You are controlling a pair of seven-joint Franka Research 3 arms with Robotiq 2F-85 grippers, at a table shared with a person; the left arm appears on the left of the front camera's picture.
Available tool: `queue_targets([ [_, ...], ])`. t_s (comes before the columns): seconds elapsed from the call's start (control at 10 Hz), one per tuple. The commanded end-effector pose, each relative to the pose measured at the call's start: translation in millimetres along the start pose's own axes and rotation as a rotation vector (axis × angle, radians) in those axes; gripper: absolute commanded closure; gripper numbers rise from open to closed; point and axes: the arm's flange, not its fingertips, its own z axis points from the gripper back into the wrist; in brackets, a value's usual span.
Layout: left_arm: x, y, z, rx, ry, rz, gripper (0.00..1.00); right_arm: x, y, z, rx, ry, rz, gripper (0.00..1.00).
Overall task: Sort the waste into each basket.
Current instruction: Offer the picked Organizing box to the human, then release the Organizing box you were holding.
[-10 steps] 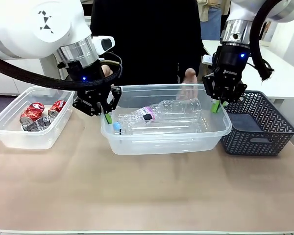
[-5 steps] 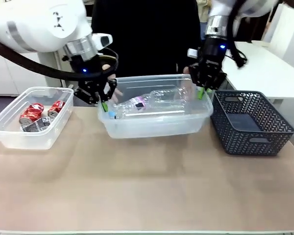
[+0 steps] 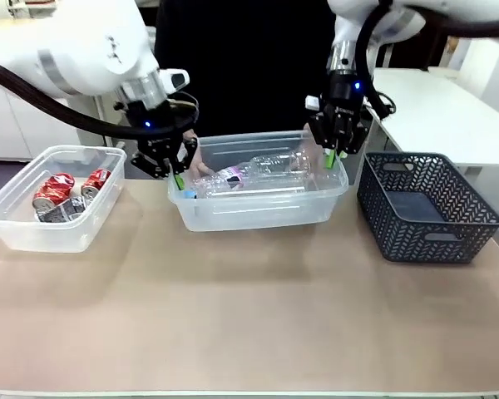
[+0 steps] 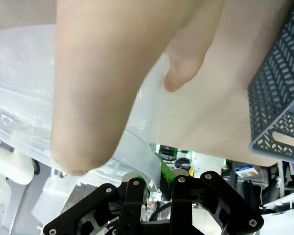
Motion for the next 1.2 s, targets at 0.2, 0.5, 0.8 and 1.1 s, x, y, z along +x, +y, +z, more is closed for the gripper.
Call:
queue_targets([
  [0.2, -4.1, -1.8, 8.9, -0.005, -0.024, -0.005, 0.96, -1.7, 1.3, 0.8, 0.003, -0.007, 0.005, 0.94],
  [0.5, -4.1, -1.8, 8.9, -0.005, -0.024, -0.005, 0.96, -1.7, 1.3, 0.8, 0.003, -0.007, 0.005, 0.94],
  [0.8, -4.1, -1.8, 8.9, -0.005, -0.024, -0.005, 0.96, -1.7, 1.3, 0.8, 0.003, -0.007, 0.005, 0.94],
  [1.1, -3.0, -2.9, 5.3, -0.001, -0.007, -0.008, 0.52, -21.5, -21.2, 11.2, 0.11, -0.167, -0.029, 0.55],
])
